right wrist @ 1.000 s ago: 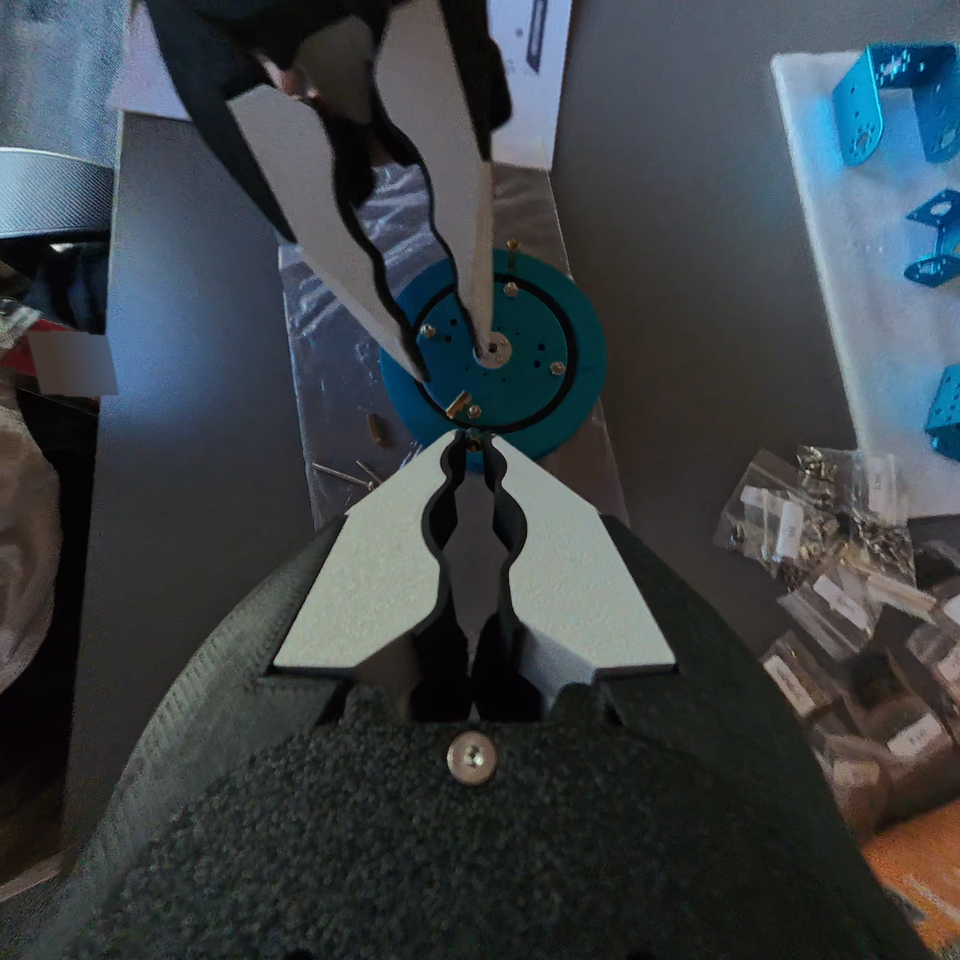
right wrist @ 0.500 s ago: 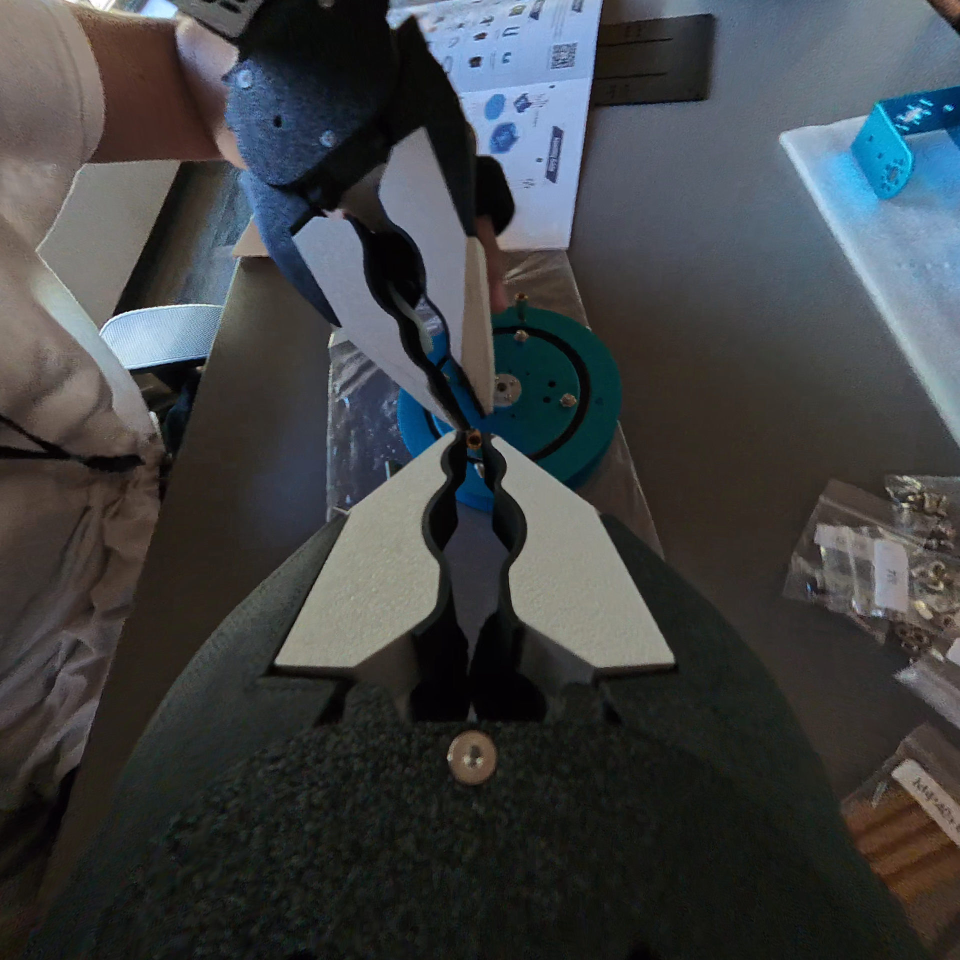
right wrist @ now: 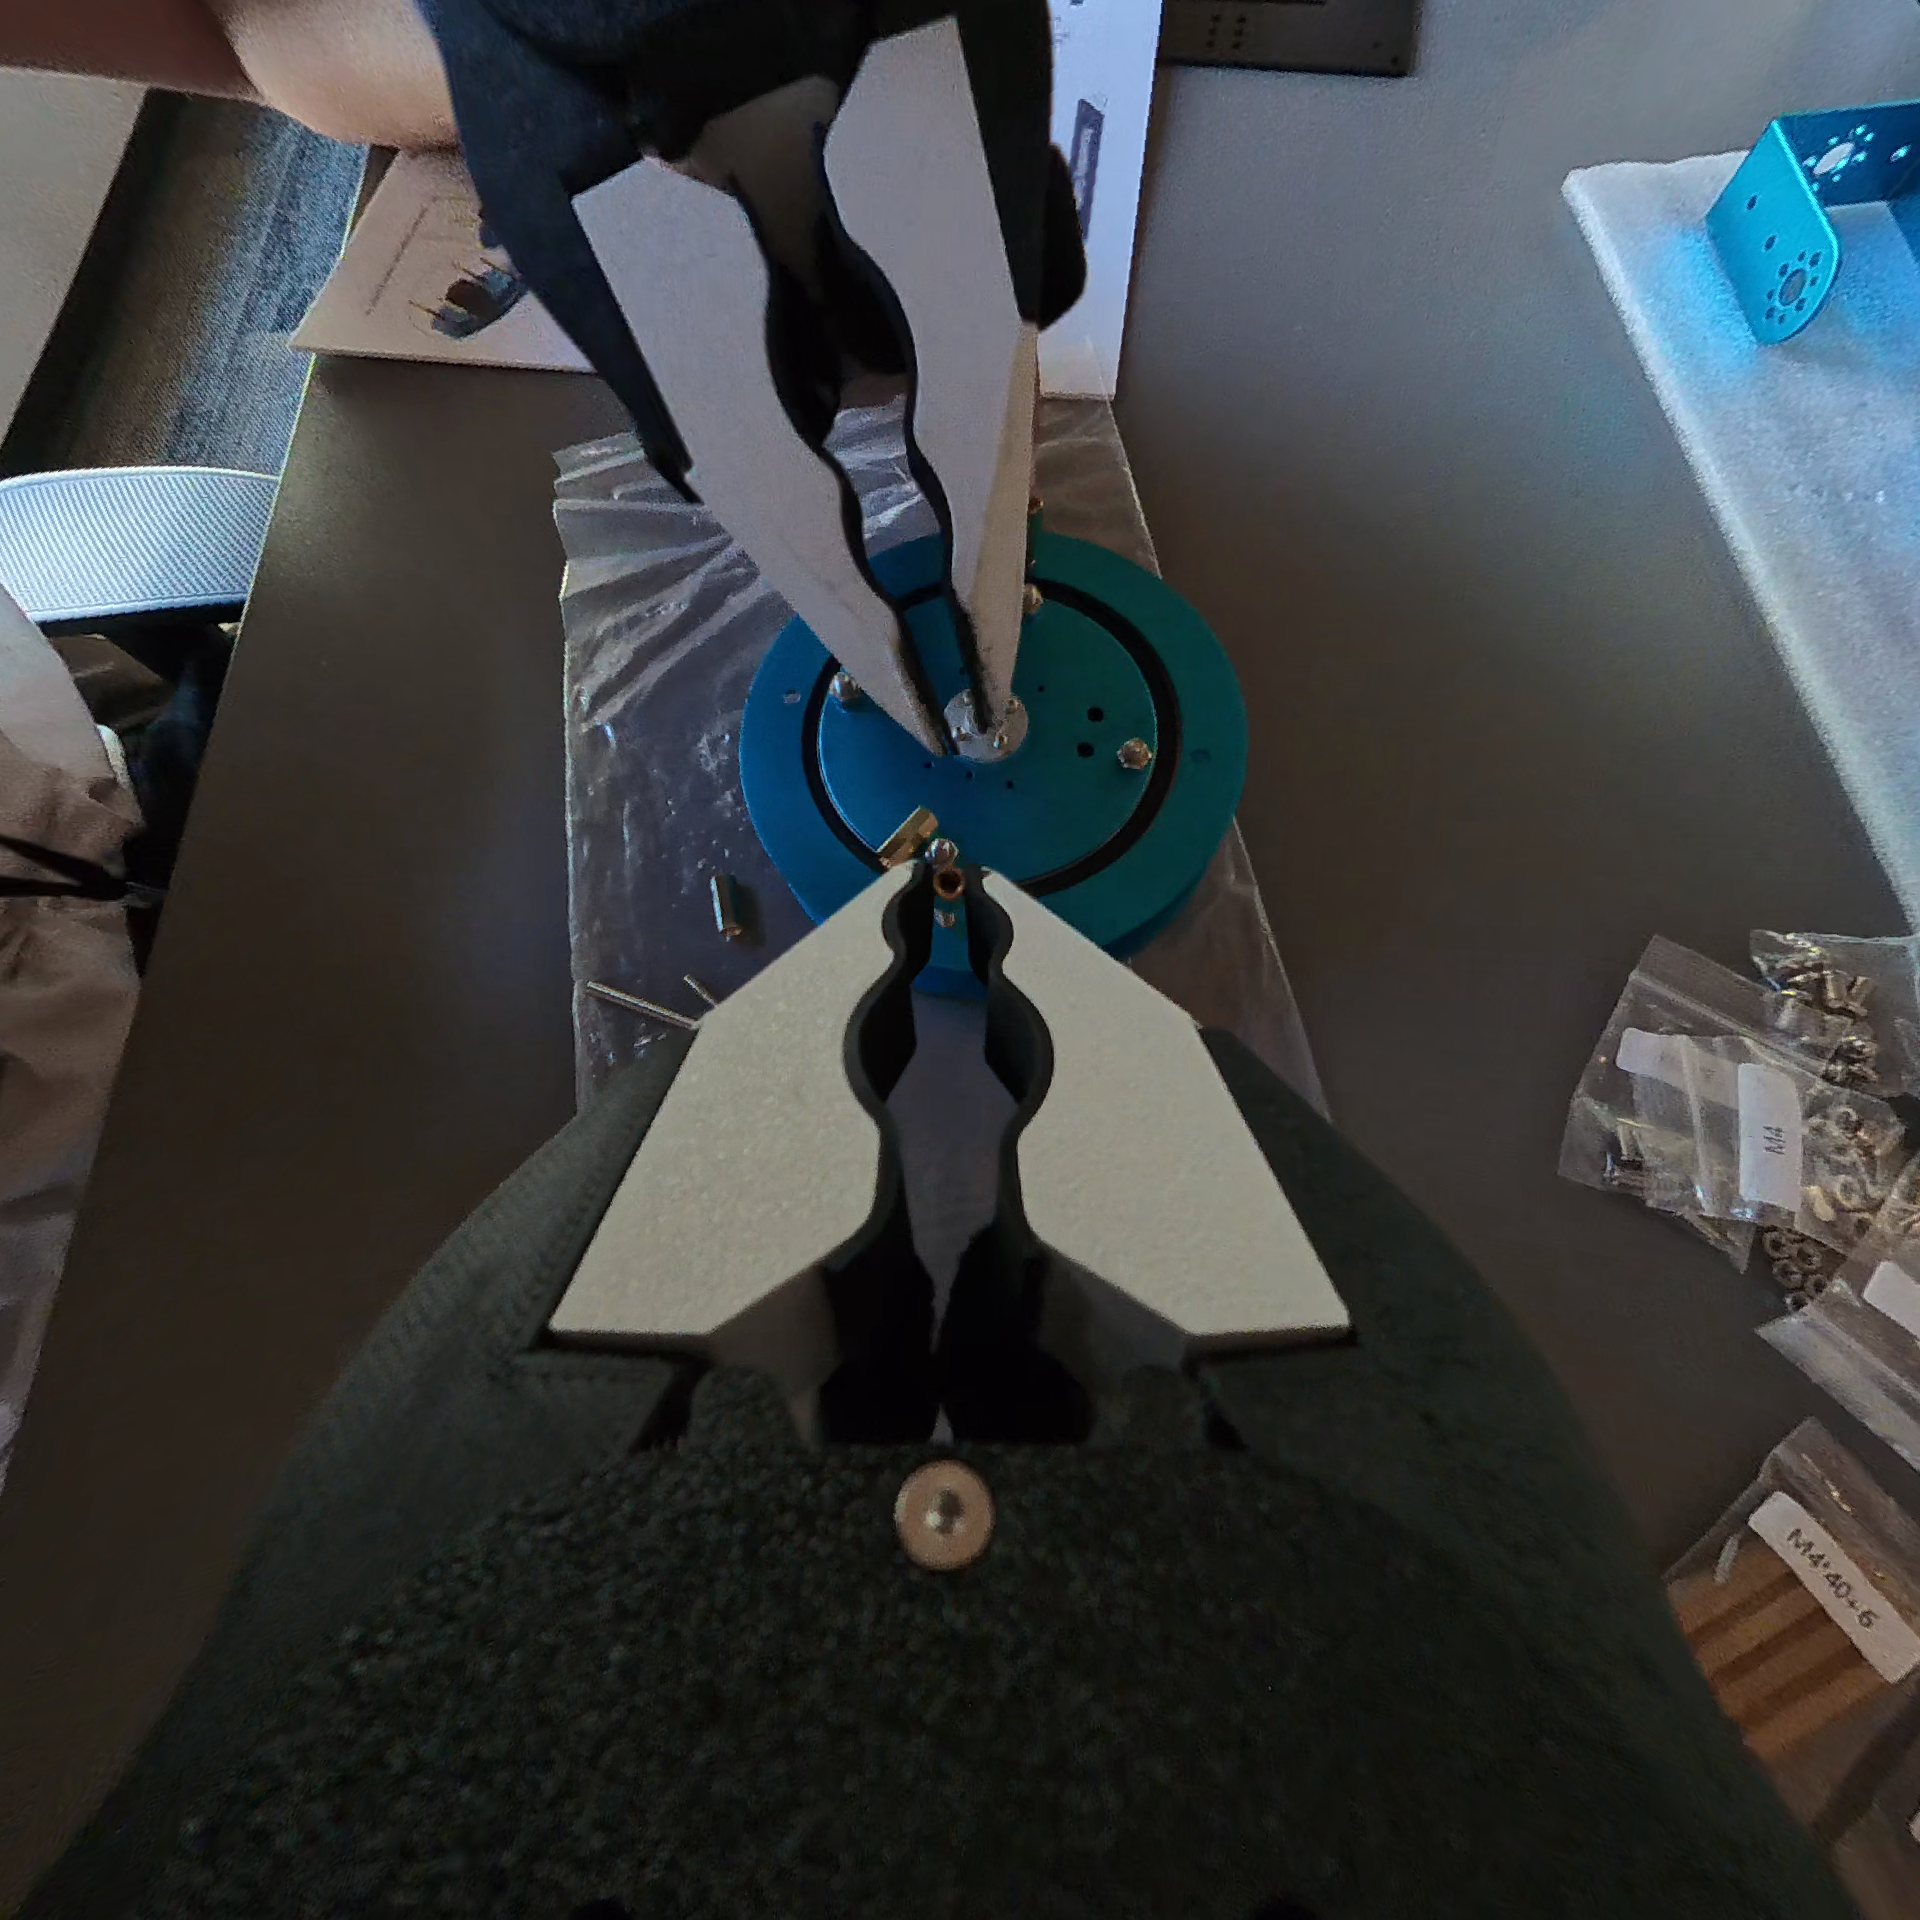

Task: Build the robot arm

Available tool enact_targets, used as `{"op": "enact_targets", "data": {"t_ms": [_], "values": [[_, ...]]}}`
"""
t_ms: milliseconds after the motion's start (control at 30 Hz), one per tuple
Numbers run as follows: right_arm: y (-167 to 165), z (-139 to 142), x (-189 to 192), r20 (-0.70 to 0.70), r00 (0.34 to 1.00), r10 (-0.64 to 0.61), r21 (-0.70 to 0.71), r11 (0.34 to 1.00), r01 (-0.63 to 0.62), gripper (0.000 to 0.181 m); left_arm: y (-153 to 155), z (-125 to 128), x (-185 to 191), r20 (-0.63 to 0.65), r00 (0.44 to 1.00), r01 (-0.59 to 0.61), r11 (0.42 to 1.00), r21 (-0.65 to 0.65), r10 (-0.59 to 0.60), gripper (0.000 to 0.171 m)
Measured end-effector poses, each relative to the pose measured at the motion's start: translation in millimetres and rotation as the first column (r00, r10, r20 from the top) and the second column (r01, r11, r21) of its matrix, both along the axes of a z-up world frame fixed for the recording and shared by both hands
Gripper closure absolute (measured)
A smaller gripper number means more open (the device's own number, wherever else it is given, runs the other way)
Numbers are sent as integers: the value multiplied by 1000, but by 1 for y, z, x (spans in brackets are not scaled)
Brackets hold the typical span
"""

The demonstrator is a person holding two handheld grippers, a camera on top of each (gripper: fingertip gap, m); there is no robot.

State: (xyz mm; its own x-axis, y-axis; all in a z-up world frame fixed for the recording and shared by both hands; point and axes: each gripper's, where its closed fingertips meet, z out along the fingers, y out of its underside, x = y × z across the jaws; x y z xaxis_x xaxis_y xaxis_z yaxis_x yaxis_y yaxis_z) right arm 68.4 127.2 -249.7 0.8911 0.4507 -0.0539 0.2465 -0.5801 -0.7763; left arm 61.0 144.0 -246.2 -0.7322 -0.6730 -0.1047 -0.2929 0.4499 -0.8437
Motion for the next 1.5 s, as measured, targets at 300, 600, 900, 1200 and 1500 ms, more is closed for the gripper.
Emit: {"op": "enact_targets", "data": {"t_ms": [300, 600, 900, 1200, 1500], "values": [[1, -3, -2, 38, 999, -1, -1, 1000, 1, 176, 0, -20, 0, -50, 999, -3, 998, 56, 6, 171], [1, -6, -2, 67, 998, -1, -2, 1000, 1, 176, 1, -20, 1, -52, 999, -8, 999, 52, 11, 171], [2, -6, -1, 70, 997, -16, 4, 1000, 16, 176, 0, -19, 1, -38, 999, -17, 998, 64, 20, 171], [3, -6, -1, 35, 999, -18, 9, 1000, 17, 176, -10, 0, 5, 86, 995, -55, 998, 28, 53, 158], [4, -9, -1, 20, 1000, -15, 8, 1000, 15, 176, -7, 0, 8, 87, 993, -79, 997, 25, 77, 158]]}}
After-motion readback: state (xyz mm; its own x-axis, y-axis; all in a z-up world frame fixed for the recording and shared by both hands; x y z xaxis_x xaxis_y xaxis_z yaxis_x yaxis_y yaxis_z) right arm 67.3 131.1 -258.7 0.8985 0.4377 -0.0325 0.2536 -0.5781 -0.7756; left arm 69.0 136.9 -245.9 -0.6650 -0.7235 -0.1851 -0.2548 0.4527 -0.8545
